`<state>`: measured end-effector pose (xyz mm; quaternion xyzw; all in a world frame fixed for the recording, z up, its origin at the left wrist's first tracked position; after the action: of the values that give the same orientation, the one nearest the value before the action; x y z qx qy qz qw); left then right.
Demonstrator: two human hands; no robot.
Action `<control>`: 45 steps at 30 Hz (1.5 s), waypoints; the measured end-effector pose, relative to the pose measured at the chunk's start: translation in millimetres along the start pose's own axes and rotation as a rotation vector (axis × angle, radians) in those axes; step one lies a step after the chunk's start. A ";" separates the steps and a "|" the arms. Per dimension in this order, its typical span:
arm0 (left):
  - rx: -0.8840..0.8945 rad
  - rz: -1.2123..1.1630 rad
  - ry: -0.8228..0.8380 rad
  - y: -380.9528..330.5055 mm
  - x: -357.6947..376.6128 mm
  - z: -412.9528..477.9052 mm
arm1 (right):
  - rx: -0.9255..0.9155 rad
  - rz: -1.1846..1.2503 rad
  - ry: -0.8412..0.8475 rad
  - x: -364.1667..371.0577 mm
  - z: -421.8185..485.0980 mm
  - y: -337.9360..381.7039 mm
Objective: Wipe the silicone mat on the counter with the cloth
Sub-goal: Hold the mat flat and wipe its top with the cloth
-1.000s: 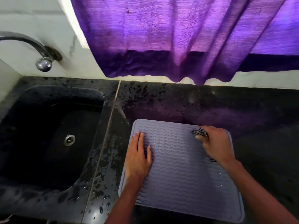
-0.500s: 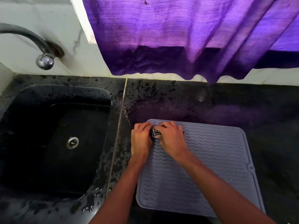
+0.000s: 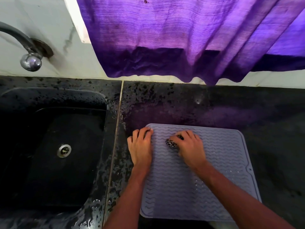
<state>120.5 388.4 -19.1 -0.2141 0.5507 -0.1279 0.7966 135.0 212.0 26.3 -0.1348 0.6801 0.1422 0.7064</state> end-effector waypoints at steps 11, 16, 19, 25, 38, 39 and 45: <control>0.153 -0.014 0.085 -3.0 13.1 0.9 | 0.149 0.080 0.021 -11.7 17.8 31.5; 0.134 0.015 0.158 -6.8 13.8 2.1 | 0.098 0.018 0.005 0.5 7.1 30.7; 0.112 0.004 0.145 -5.3 11.9 3.0 | 0.092 0.007 0.010 -1.8 4.2 20.7; 0.099 0.000 0.131 -6.2 9.6 3.0 | 0.195 0.019 0.013 1.7 -29.3 -45.2; 0.236 -0.192 0.224 -4.1 18.7 -1.9 | 0.031 0.084 0.004 -1.4 -4.8 32.1; 0.221 -0.211 0.243 -2.9 19.4 -2.4 | 0.023 0.069 -0.003 1.4 -6.7 33.1; 0.200 -0.265 0.271 -0.1 16.3 -2.4 | 0.030 -0.001 -0.025 0.2 -21.3 -5.3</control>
<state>124.2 380.7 -33.2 -0.1856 0.6043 -0.3133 0.7087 117.4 199.0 25.3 -0.1225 0.6734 0.1333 0.7167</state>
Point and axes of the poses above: each hand's wrist, its own z-axis towards the middle knuckle, its own x-axis out of the palm, y = z × x, the point moved 3 cm from there along z, towards the middle knuckle, and after that the axes turned 7 degrees about -z, right-handed, at the moved point
